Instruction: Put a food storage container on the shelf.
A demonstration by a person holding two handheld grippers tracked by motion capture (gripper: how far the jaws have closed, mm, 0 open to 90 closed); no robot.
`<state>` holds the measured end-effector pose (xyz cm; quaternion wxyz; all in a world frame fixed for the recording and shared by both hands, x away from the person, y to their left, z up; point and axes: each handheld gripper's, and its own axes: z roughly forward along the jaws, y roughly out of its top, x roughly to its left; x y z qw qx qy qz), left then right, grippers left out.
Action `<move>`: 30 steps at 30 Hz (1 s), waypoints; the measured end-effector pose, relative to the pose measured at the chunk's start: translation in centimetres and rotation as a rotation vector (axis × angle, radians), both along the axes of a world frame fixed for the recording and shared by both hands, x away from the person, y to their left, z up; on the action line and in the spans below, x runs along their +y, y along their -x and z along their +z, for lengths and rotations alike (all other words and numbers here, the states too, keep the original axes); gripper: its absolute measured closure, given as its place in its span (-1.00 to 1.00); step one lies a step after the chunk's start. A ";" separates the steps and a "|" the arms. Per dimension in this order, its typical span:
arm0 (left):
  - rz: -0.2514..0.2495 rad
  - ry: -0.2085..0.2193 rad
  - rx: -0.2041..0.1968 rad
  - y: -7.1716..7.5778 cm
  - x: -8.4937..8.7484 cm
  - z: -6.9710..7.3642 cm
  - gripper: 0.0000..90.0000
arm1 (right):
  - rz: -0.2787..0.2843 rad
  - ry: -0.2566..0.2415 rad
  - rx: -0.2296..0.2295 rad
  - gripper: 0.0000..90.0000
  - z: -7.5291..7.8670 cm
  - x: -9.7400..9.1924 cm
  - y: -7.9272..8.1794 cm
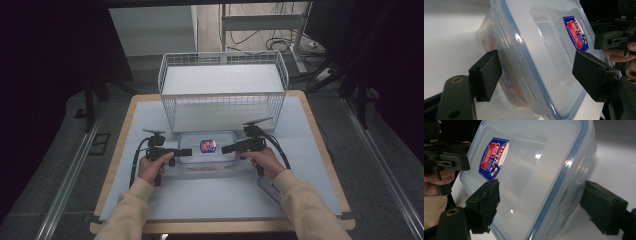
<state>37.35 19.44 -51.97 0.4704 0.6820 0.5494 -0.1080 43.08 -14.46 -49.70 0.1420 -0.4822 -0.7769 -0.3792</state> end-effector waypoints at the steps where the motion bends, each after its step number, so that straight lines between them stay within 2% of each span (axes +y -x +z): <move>1: 0.000 0.000 0.000 0.0 0.0 0.0 -0.44 | -0.006 -0.001 0.000 -0.51 0.1 -0.1 0.0; 3: 0.007 0.000 0.003 0.1 0.0 0.0 -0.42 | -0.017 -0.008 0.003 -0.45 0.2 -0.3 -0.1; 4: 0.016 0.002 0.000 0.2 0.1 0.1 -0.40 | -0.034 -0.029 0.032 -0.35 0.2 -0.7 -0.2; 6: 0.024 0.001 -0.004 0.5 0.1 0.3 -0.36 | -0.052 -0.055 0.052 -0.25 0.2 -1.1 -0.3; 9: 0.037 0.006 -0.016 0.8 0.2 0.5 -0.29 | -0.057 -0.071 0.057 -0.17 0.3 -1.4 -0.2; 13: 0.052 -0.007 -0.046 1.6 0.2 0.9 -0.17 | -0.055 -0.086 0.043 -0.08 0.7 -1.7 0.1; 16: 0.073 0.023 -0.068 2.3 0.6 0.9 -0.09 | -0.050 -0.097 0.022 -0.03 1.0 -1.9 0.7; 22: 0.076 0.020 -0.105 2.9 0.6 1.1 -0.04 | -0.041 -0.109 -0.015 0.03 1.3 -2.2 1.6; 30: 0.074 0.018 -0.130 3.2 0.5 1.3 0.00 | -0.027 -0.111 -0.061 0.06 1.7 -2.5 2.1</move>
